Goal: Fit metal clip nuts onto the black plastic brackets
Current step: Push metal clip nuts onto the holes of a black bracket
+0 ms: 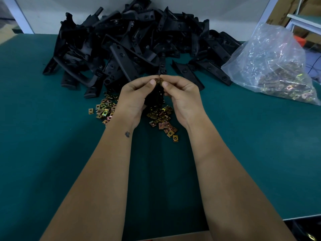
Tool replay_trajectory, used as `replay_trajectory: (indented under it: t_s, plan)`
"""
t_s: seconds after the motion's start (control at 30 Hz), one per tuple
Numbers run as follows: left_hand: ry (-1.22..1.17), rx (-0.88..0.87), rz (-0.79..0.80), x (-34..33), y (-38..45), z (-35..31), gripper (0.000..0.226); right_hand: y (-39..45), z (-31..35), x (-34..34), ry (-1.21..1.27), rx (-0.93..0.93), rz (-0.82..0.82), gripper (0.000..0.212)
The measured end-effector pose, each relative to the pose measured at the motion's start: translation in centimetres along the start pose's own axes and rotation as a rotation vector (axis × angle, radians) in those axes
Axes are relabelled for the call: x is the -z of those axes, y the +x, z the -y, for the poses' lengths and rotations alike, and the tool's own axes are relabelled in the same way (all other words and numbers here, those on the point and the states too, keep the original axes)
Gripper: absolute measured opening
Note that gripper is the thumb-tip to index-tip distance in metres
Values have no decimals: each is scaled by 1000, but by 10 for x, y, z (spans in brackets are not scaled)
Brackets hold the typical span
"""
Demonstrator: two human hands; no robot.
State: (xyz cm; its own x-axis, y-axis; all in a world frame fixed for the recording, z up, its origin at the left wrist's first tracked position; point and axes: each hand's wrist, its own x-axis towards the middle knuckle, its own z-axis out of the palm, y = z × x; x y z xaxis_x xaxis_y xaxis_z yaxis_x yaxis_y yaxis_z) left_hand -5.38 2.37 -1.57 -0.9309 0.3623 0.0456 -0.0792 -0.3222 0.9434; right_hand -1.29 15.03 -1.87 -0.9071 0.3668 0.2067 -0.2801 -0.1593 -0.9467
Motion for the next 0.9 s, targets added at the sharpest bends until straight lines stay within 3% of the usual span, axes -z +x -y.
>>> replay_trajectory:
  t_s: [0.3, 0.57, 0.9]
  plan:
    - [-29, 2, -61, -2, 4, 3, 11, 1, -1, -6, -261, 105, -116, 19]
    - [-116, 95, -39, 5, 9, 3, 9, -9, 6, -14, -599, 361, -133, 23]
    - [-194, 106, -35, 8, 12, 4, 9, -12, 6, -20, -634, 368, -130, 22]
